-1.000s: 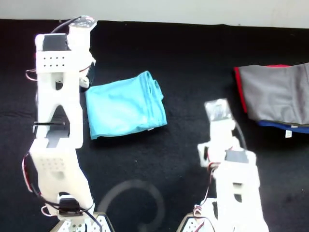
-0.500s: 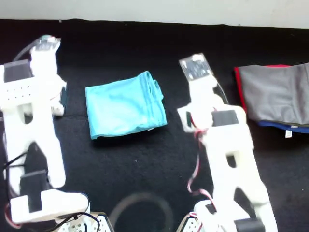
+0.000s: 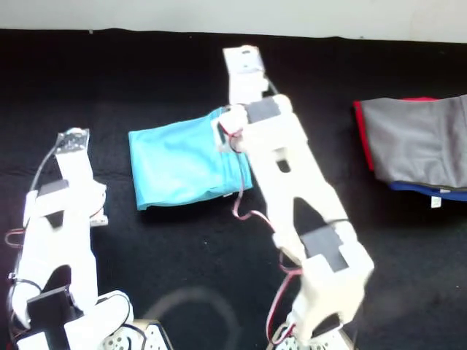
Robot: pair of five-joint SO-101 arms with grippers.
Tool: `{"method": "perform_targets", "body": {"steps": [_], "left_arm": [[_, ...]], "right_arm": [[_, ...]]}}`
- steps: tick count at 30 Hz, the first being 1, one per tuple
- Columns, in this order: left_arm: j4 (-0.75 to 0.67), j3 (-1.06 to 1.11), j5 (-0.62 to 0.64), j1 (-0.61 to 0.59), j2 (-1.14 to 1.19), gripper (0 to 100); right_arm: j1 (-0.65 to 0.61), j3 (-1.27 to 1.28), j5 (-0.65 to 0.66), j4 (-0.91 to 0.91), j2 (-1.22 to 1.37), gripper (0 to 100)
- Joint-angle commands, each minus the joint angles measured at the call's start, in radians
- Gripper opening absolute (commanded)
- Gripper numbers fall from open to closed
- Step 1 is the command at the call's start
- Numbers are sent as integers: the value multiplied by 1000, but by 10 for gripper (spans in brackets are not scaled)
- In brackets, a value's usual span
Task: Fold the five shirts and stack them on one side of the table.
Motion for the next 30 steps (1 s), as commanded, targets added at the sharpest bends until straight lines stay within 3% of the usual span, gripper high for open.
{"method": "perform_targets", "body": {"steps": [1,7,14,30], "left_arm": [[-84,45,-6,-5,-41,10],[-117,65,-6,-4,-41,10],[-129,77,-6,-2,-41,10],[-129,77,-6,-2,-41,10]], "right_arm": [[-30,-213,-17,31,122,310],[-58,-469,-17,71,369,310],[1,-717,-11,73,601,310],[54,-874,-9,205,728,307]]}}
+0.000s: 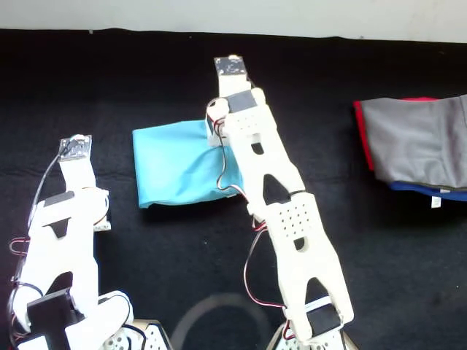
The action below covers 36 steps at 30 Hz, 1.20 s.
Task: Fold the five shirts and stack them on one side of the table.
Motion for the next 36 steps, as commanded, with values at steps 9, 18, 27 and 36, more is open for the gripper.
{"method": "perform_targets", "body": {"steps": [9,18,27,36], "left_arm": [[-18,-1,-8,-2,-25,10],[-18,-1,-8,-2,-25,10],[-18,-1,-8,-2,-25,10],[-34,7,-8,-1,-25,10]], "right_arm": [[-30,-38,224,13,15,10],[-28,-44,276,87,-59,5],[82,-42,356,188,-260,5],[331,-31,473,309,-506,5]]}}
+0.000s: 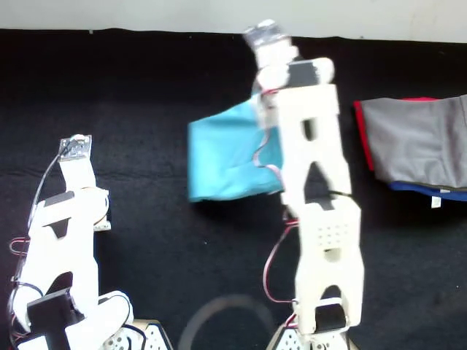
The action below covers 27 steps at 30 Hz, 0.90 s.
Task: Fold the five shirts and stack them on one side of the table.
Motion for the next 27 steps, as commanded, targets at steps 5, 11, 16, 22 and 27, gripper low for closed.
{"method": "perform_targets", "body": {"steps": [5,11,16,22,27], "left_arm": [[-21,1,-8,-1,-25,10],[-21,2,-8,-1,-25,10],[-21,2,-8,-1,-25,10],[-21,2,-8,-1,-25,10],[-21,2,-8,-1,-25,10]], "right_arm": [[263,-24,118,16,-234,5],[418,-24,210,16,-282,5],[535,-24,305,13,-280,5],[657,-22,425,-74,-275,6],[742,-24,511,-188,-185,6]]}}
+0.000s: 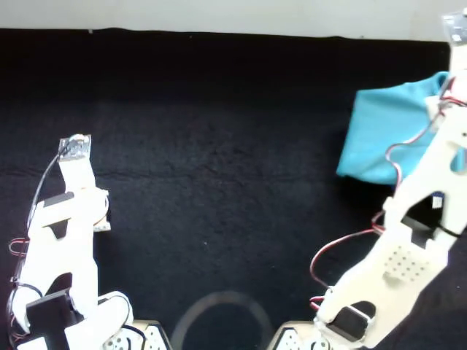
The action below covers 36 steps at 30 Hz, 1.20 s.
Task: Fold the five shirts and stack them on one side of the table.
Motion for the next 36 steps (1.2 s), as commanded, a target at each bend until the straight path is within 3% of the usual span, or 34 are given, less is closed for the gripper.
{"method": "perform_targets", "body": {"steps": [1,6,22,32,36], "left_arm": [[-21,4,-8,-1,-24,10],[-21,4,-8,-1,-24,10],[-21,4,-8,-1,-24,10],[-21,4,-8,-1,-24,10],[-21,4,-8,-1,-24,10]], "right_arm": [[73,-25,66,-104,42,6],[127,-27,74,-242,166,6],[139,-35,123,-578,344,6],[137,-35,123,-611,403,13],[139,-36,86,-602,400,156]]}}
